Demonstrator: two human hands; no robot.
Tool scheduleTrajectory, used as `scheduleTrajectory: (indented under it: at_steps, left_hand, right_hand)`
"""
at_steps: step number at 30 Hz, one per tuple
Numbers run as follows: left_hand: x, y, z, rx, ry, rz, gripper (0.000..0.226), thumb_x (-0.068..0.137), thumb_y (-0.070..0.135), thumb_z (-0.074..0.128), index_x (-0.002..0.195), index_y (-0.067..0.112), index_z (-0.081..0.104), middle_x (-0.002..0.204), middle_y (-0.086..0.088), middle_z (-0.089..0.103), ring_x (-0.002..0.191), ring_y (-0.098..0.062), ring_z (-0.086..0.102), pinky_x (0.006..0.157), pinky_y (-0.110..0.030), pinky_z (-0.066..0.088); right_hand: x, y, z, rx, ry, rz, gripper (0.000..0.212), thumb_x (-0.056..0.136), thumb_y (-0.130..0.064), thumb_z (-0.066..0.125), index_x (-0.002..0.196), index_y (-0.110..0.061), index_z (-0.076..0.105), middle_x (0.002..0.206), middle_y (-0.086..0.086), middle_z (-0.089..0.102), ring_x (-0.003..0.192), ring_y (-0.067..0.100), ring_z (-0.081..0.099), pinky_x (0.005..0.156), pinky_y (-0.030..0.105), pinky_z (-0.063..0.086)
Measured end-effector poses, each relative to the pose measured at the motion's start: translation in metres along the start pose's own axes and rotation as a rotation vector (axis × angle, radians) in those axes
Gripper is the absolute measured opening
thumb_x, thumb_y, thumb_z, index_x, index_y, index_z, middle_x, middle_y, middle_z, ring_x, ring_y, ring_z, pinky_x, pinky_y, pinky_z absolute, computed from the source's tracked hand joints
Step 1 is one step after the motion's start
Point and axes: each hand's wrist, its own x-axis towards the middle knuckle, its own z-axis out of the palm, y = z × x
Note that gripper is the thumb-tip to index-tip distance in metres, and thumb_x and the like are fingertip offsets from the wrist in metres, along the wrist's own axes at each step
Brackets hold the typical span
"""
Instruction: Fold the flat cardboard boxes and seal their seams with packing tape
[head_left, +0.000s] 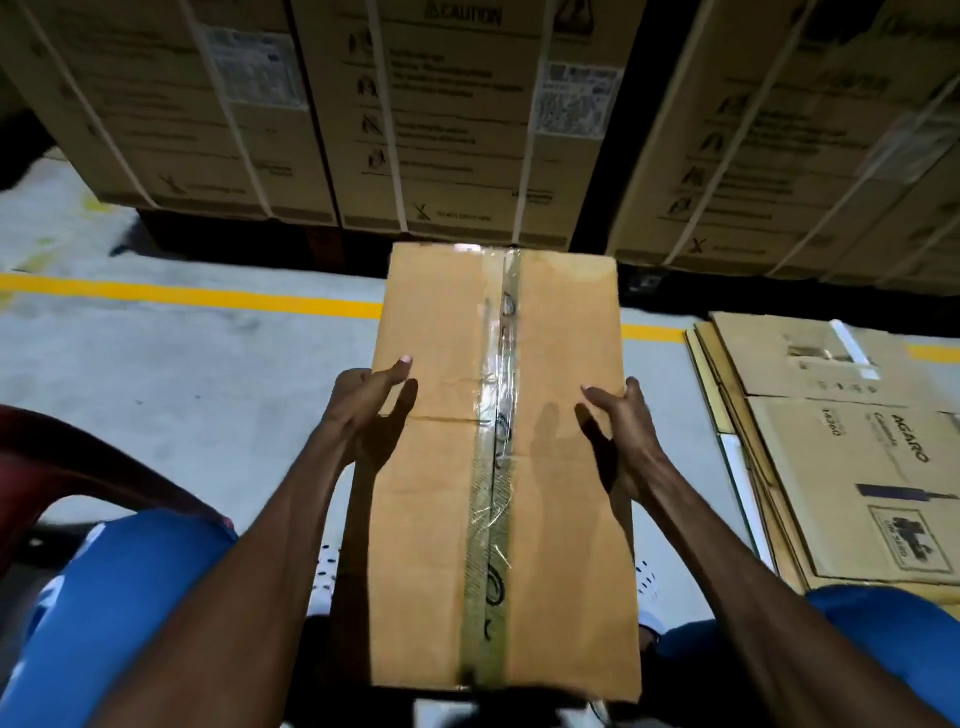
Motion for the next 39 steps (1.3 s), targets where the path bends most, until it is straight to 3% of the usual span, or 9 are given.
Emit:
scheduleTrajectory:
  at_steps: [3,6,9,13,16,18,23,30,39]
  left_hand:
    - [-0.021,0.035,-0.011,-0.305,0.012,0.119,0.043,0.090,0.054,0.065,0.082,0.013,0.064,0.073,0.007,0.062,0.072,-0.012,0.059,0.075,-0.030,0.050]
    - [-0.043,0.063,-0.024,-0.564,0.035,0.200,0.050,0.095,0.058,0.052,0.077,0.014,0.066,0.064,0.005,0.063,0.059,-0.011,0.057,0.060,-0.026,0.044]
    - [-0.057,0.086,-0.033,-0.481,-0.022,0.250,0.063,0.094,0.073,0.035,0.097,0.019,0.067,0.070,0.008,0.067,0.058,-0.004,0.060,0.056,-0.021,0.047]
    - [-0.062,0.094,-0.051,-0.393,-0.089,0.035,0.112,0.067,0.100,0.011,0.123,0.022,0.067,0.111,-0.009,0.071,0.094,-0.032,0.069,0.086,-0.046,0.054]
    - [-0.066,0.090,-0.052,-0.247,-0.099,-0.072,0.117,0.065,0.100,0.003,0.096,0.008,0.069,0.085,-0.012,0.071,0.080,-0.035,0.065,0.087,-0.055,0.052]
    - [-0.069,0.082,-0.041,-0.056,-0.111,-0.070,0.109,0.068,0.099,0.009,0.105,0.013,0.065,0.101,-0.017,0.070,0.093,-0.036,0.063,0.091,-0.056,0.052]
    - [-0.062,0.067,-0.024,-0.044,-0.025,-0.038,0.102,0.074,0.089,0.047,0.132,0.005,0.053,0.120,-0.017,0.063,0.106,-0.036,0.062,0.083,-0.054,0.058]
    - [-0.060,0.067,-0.021,0.004,0.023,0.101,0.074,0.088,0.075,0.048,0.112,0.005,0.061,0.089,-0.010,0.066,0.081,-0.026,0.065,0.075,-0.041,0.061]
    - [-0.079,0.045,-0.034,0.068,-0.047,0.272,0.044,0.095,0.049,0.060,0.119,0.013,0.067,0.114,-0.006,0.070,0.096,-0.016,0.065,0.071,-0.029,0.052]
  right_hand:
    - [-0.023,-0.047,0.005,0.090,0.063,-0.121,0.092,0.077,-0.055,0.078,0.154,-0.026,0.036,0.149,-0.008,0.043,0.131,0.013,0.044,0.115,0.043,0.041]
    - [-0.050,-0.084,0.000,0.099,0.042,-0.232,0.067,0.081,-0.077,0.058,0.133,-0.035,0.061,0.129,-0.014,0.064,0.120,0.005,0.059,0.093,0.038,0.053]
    - [-0.065,-0.102,-0.005,0.013,0.047,-0.275,0.073,0.078,-0.086,0.046,0.136,-0.043,0.058,0.134,-0.016,0.062,0.126,0.010,0.055,0.098,0.048,0.046]
    - [-0.069,-0.099,-0.014,0.029,0.006,-0.116,0.116,0.046,-0.105,0.046,0.140,-0.037,0.055,0.139,-0.003,0.059,0.128,0.027,0.055,0.102,0.065,0.042]
    - [-0.067,-0.091,-0.013,-0.068,0.018,0.015,0.098,0.071,-0.094,0.043,0.145,-0.030,0.048,0.136,0.005,0.055,0.122,0.037,0.052,0.098,0.067,0.045]
    - [-0.063,-0.082,-0.010,-0.159,0.065,0.060,0.078,0.085,-0.081,0.046,0.137,-0.023,0.053,0.129,0.008,0.059,0.113,0.035,0.056,0.098,0.061,0.049]
    - [-0.056,-0.073,-0.010,-0.186,0.099,0.008,0.076,0.088,-0.074,0.049,0.135,-0.015,0.059,0.127,0.009,0.065,0.107,0.027,0.061,0.093,0.051,0.055]
    - [-0.058,-0.069,-0.021,-0.202,0.110,-0.069,0.072,0.093,-0.070,0.047,0.136,-0.013,0.058,0.124,0.009,0.067,0.110,0.029,0.064,0.085,0.046,0.058]
    - [-0.057,-0.075,-0.029,-0.210,-0.002,-0.197,0.031,0.097,-0.035,0.063,0.122,-0.017,0.066,0.109,-0.004,0.072,0.103,0.017,0.065,0.074,0.026,0.045]
